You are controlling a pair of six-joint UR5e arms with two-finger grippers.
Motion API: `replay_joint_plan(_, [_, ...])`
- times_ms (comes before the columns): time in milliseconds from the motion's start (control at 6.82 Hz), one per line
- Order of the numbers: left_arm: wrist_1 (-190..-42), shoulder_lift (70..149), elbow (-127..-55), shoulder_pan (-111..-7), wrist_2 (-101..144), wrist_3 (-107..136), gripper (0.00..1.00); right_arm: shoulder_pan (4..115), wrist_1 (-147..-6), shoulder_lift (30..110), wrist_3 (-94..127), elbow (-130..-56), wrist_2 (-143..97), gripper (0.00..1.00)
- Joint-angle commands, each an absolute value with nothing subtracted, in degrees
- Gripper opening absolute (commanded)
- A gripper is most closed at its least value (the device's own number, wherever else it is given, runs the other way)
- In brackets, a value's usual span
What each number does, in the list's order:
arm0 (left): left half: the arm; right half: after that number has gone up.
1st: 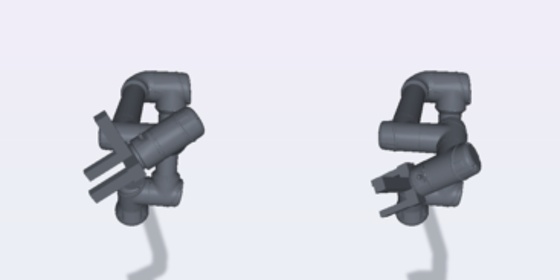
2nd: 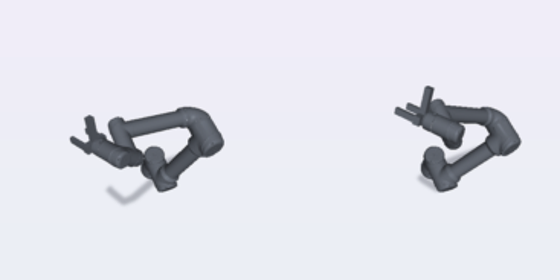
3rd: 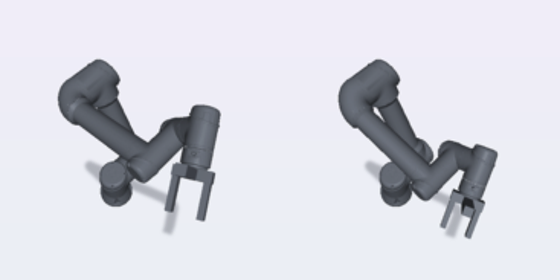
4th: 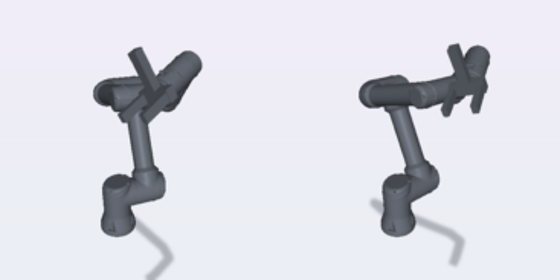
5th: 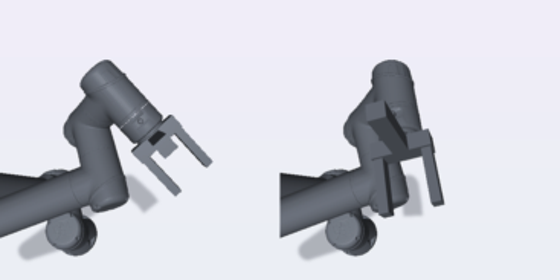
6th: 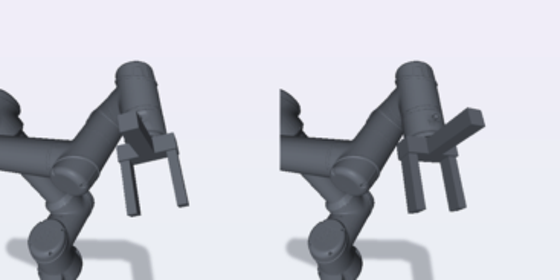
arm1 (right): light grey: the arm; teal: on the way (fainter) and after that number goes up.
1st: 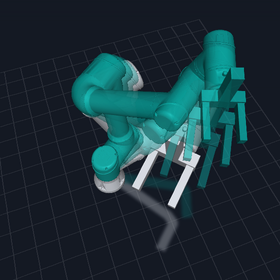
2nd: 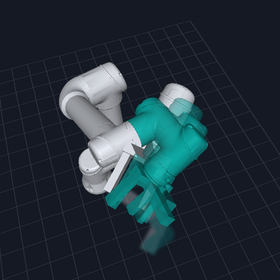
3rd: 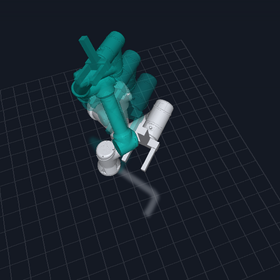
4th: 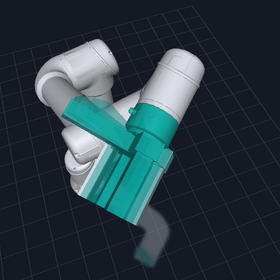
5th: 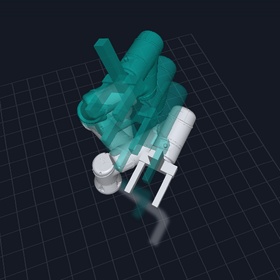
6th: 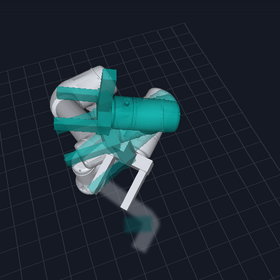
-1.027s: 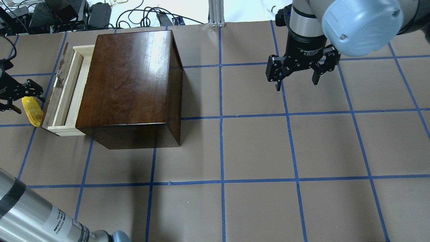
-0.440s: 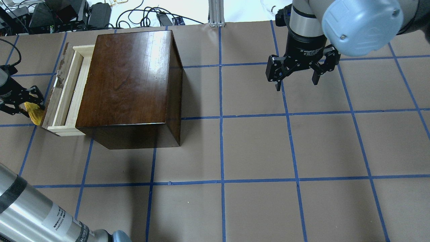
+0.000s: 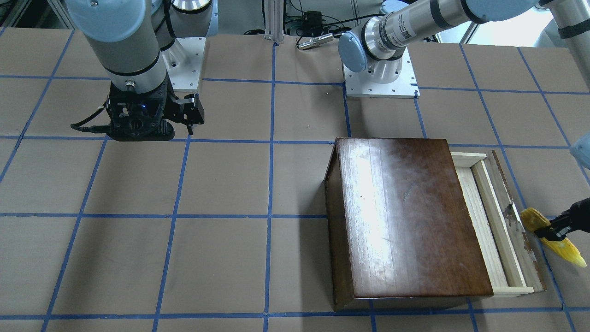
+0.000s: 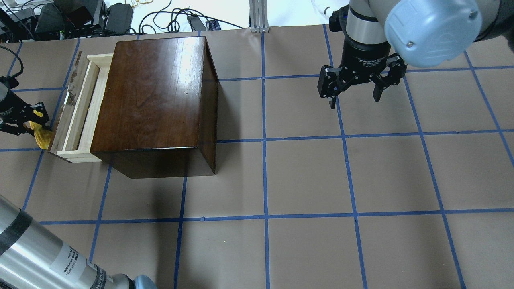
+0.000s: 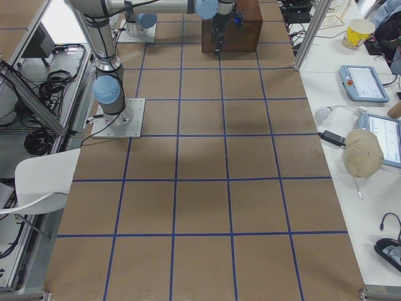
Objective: Open drawer and put corn inside
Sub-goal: 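Lift the corn cob with the left gripper over the open drawer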
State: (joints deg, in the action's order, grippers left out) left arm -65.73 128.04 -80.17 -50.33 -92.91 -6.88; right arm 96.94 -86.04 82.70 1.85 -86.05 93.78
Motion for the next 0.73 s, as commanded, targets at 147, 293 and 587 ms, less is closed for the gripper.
replay_joint_plan(147, [-68.10, 123.86, -76.57, -51.59, -92.90, -11.31, 0.00, 96.94, -86.04, 82.71, 1.85, -86.04, 93.78, 1.00])
replay_joint_plan(293, [-70.20, 122.10, -75.25, -52.11, -92.73, -14.12, 0.00, 96.94, -86.04, 82.71, 1.85, -86.04, 93.78, 1.00])
replay_joint_plan(587, [-80.27, 117.97, -69.38, -55.70, -91.94, -15.38, 0.00, 96.94, -86.04, 82.71, 1.85, -86.04, 93.78, 1.00])
